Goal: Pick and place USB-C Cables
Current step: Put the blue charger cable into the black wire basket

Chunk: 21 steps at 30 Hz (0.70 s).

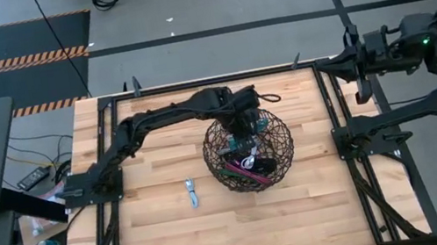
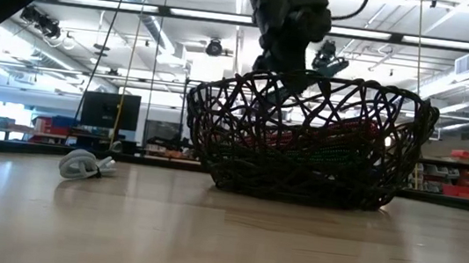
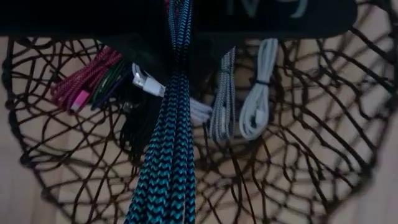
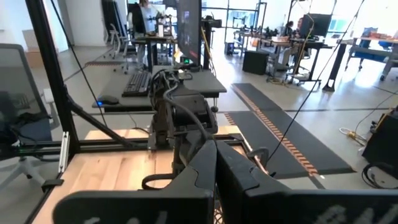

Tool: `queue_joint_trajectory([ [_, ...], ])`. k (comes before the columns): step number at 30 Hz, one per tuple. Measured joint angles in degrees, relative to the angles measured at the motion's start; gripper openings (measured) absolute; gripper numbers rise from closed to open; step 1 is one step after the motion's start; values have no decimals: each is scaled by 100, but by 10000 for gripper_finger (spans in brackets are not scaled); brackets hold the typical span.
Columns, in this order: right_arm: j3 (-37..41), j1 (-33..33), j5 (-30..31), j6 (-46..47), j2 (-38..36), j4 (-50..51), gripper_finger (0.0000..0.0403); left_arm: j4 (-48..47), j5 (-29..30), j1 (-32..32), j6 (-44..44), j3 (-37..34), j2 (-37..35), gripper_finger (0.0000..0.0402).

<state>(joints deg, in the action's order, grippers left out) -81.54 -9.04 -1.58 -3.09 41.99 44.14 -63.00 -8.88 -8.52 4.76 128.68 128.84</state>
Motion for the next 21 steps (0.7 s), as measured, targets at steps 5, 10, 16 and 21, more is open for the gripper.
queue_joint_trajectory([
  [5,0,0,-2,4,-18,136,11,-164,4,40,61,0,80,31],
  [10,0,2,-2,-9,-21,214,11,-94,26,44,166,0,73,39],
  [16,0,1,-2,-51,-19,218,11,-83,34,53,214,0,56,146],
  [21,0,2,-2,-116,-19,223,11,-126,44,42,772,0,54,201],
])
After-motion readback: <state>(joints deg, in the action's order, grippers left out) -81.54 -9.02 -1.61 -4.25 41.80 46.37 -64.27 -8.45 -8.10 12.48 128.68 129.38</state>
